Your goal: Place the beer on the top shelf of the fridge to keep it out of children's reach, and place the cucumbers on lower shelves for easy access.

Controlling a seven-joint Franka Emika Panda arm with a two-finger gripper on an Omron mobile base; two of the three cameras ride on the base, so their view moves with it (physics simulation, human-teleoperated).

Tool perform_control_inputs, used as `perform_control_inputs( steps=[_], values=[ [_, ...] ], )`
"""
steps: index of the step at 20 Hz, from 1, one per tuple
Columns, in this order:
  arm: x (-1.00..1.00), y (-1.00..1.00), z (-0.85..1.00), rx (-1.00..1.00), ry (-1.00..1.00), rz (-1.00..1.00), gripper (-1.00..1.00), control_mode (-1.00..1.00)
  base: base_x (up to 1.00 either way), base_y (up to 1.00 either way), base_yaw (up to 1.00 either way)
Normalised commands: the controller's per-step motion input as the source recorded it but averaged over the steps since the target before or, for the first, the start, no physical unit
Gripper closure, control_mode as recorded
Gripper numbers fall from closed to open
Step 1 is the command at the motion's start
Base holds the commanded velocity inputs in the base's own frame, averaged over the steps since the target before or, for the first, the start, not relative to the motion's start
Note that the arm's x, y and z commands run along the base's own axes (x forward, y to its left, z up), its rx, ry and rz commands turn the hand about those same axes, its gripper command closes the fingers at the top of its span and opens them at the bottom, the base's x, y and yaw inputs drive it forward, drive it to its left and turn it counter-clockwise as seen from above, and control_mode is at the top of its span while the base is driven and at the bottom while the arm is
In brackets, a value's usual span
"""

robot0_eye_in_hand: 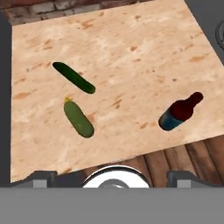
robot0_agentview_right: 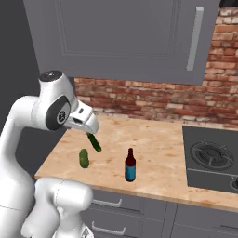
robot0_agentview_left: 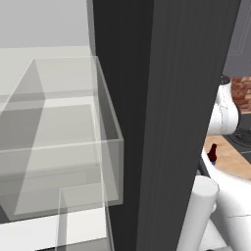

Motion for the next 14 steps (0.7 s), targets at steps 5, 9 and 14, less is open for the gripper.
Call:
perform_control_inputs(
  steps=[5, 9, 14],
  values=[
    [-0.25, -0.45, -0.06, 0.00, 0.00, -0.17, -1.00, -1.00, 0.00, 0.00, 0.00],
    [-0.06, -0.38, -0.16, -0.02, 0.04, -0.20, -1.00, -1.00, 0.00, 0.00, 0.00],
    [0.00, -0.41, -0.32, -0.05, 0.02, -0.22, -1.00, -1.00, 0.00, 0.00, 0.00]
  ],
)
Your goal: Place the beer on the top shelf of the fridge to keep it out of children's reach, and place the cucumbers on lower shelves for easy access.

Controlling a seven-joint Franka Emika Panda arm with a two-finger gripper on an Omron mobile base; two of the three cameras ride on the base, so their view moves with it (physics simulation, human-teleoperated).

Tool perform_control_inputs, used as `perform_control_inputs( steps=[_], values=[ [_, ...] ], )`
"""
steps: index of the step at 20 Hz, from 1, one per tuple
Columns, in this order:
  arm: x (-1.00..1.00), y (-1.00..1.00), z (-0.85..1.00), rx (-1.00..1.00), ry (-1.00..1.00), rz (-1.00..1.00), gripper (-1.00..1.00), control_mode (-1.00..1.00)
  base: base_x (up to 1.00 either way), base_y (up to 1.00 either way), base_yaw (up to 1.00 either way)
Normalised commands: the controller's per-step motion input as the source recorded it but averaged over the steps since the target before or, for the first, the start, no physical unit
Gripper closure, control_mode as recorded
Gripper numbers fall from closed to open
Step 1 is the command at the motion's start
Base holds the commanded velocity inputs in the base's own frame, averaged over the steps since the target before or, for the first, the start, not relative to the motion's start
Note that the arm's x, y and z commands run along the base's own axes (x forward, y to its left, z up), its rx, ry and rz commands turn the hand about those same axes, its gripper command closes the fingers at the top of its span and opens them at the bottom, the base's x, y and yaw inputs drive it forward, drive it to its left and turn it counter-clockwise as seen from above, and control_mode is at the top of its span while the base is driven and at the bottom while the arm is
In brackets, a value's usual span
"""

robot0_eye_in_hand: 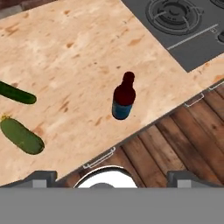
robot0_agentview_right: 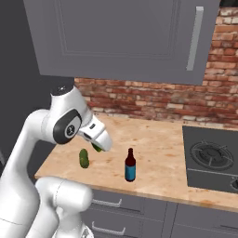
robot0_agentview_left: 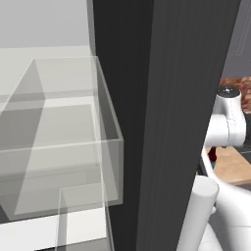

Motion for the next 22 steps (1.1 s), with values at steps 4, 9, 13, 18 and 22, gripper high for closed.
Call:
perform_control_inputs(
  steps=[4, 9, 13, 18, 22],
  values=[
    [0.00, -0.42, -0.39, -0.05, 0.01, -0.19, -1.00, -1.00, 0.00, 0.00, 0.00],
    [0.00, -0.56, -0.17, 0.02, -0.04, 0.05, -1.00, -1.00, 0.00, 0.00, 0.00],
    [0.00, -0.62, -0.30, 0.07, -0.14, 0.30, -1.00, -1.00, 0.00, 0.00, 0.00],
    [0.00, -0.50, -0.41, 0.07, -0.19, 0.46, -1.00, -1.00, 0.00, 0.00, 0.00],
    [0.00, -0.28, -0.38, 0.06, -0.21, 0.54, -1.00, -1.00, 0.00, 0.00, 0.00]
  ],
)
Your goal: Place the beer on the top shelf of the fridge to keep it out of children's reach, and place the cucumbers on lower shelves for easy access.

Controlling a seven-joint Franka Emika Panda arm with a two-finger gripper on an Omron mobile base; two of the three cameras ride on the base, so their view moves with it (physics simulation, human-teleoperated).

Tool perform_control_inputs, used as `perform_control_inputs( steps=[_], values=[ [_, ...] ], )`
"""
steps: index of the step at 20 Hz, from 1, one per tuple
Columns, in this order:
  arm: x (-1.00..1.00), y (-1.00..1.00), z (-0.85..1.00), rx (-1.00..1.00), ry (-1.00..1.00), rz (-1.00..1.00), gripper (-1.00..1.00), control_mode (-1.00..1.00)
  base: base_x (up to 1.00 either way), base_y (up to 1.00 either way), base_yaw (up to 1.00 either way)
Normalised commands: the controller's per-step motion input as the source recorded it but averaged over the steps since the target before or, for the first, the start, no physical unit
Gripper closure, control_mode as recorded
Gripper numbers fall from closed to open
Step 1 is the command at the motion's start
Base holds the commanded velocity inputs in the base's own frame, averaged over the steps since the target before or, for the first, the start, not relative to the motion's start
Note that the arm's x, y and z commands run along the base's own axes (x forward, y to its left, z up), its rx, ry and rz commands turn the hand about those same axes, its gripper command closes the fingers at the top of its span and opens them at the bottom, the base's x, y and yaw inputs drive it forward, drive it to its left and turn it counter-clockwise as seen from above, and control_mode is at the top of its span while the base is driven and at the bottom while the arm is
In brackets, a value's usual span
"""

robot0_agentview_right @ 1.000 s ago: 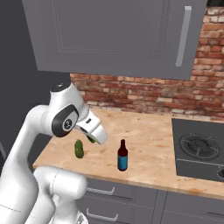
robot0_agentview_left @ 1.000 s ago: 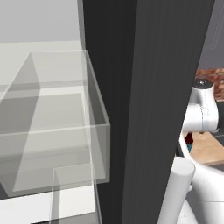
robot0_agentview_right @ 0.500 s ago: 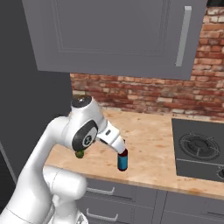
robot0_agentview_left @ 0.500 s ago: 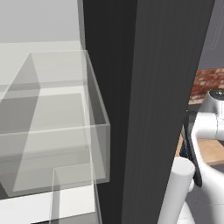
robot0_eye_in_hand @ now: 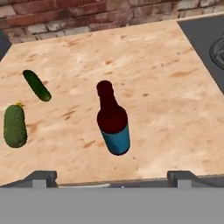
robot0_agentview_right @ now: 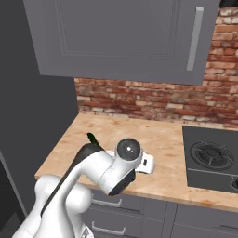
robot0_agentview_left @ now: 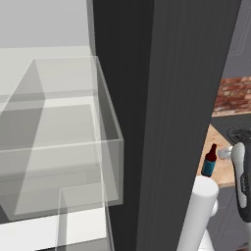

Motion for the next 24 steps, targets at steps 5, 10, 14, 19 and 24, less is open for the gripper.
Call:
perform_control_inputs(
  steps=[5, 10, 14, 19, 24],
  values=[
    [0.00, -0.01, -0.21, 0.03, -0.19, 0.43, -1.00, -1.00, 0.00, 0.00, 0.00],
    [0.02, 0.03, -0.09, 0.03, -0.20, 0.29, -1.00, -1.00, 0.00, 0.00, 0.00],
    [0.10, 0.00, 0.00, 0.05, -0.20, 0.21, -1.00, -1.00, 0.00, 0.00, 0.00],
    [0.19, 0.00, 0.00, 0.01, -0.17, 0.12, -1.00, -1.00, 0.00, 0.00, 0.00],
    [0.28, 0.04, 0.00, 0.00, -0.05, 0.03, -1.00, -1.00, 0.00, 0.00, 0.00]
  ],
)
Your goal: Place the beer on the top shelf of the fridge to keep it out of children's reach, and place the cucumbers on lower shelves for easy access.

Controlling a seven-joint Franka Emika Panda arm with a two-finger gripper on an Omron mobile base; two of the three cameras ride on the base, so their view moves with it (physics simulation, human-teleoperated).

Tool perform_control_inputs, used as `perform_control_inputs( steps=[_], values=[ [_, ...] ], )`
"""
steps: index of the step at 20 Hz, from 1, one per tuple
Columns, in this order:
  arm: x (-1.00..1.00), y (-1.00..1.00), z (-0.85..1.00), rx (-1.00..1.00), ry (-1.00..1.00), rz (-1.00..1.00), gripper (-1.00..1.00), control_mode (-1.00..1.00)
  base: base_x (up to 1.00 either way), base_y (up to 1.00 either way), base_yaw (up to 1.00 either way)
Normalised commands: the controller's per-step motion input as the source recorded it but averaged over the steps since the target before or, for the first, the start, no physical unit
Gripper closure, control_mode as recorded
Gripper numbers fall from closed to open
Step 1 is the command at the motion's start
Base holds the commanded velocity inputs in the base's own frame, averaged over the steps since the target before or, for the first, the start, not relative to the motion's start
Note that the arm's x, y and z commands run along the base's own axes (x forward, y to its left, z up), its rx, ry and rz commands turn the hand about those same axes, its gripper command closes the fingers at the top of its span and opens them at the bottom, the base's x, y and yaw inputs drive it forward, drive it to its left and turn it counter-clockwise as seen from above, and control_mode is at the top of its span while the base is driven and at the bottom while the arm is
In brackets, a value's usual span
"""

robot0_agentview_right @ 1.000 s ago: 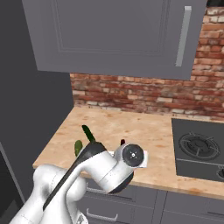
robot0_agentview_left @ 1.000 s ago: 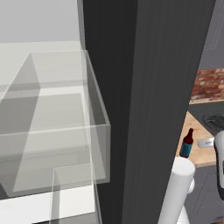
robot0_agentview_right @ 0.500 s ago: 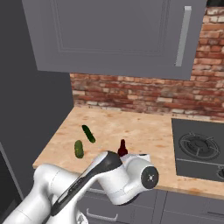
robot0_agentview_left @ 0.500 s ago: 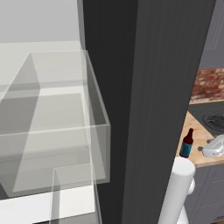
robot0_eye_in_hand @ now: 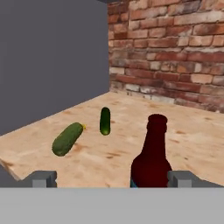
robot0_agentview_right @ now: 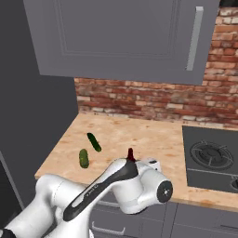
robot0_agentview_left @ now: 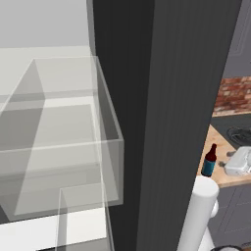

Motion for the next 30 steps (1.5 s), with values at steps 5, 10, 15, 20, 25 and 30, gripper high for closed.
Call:
perform_control_inputs(
  steps=[5, 10, 15, 20, 25, 30],
  values=[
    [0.35, 0.04, 0.00, 0.00, 0.00, 0.00, -1.00, -1.00, 0.00, 0.00, 0.00],
    [0.35, 0.00, 0.00, 0.00, 0.00, 0.00, -1.00, -1.00, 0.00, 0.00, 0.00],
    [0.30, 0.00, -0.05, 0.00, 0.00, 0.00, -1.00, -1.00, 0.00, 0.00, 0.00],
    [0.21, -0.05, -0.19, 0.01, 0.00, 0.00, -1.00, -1.00, 0.00, 0.00, 0.00],
    [0.18, -0.07, -0.25, 0.01, -0.01, 0.00, -1.00, -1.00, 0.00, 0.00, 0.00],
    [0.18, -0.05, -0.19, 0.00, -0.01, 0.00, -1.00, -1.00, 0.00, 0.00, 0.00]
  ],
)
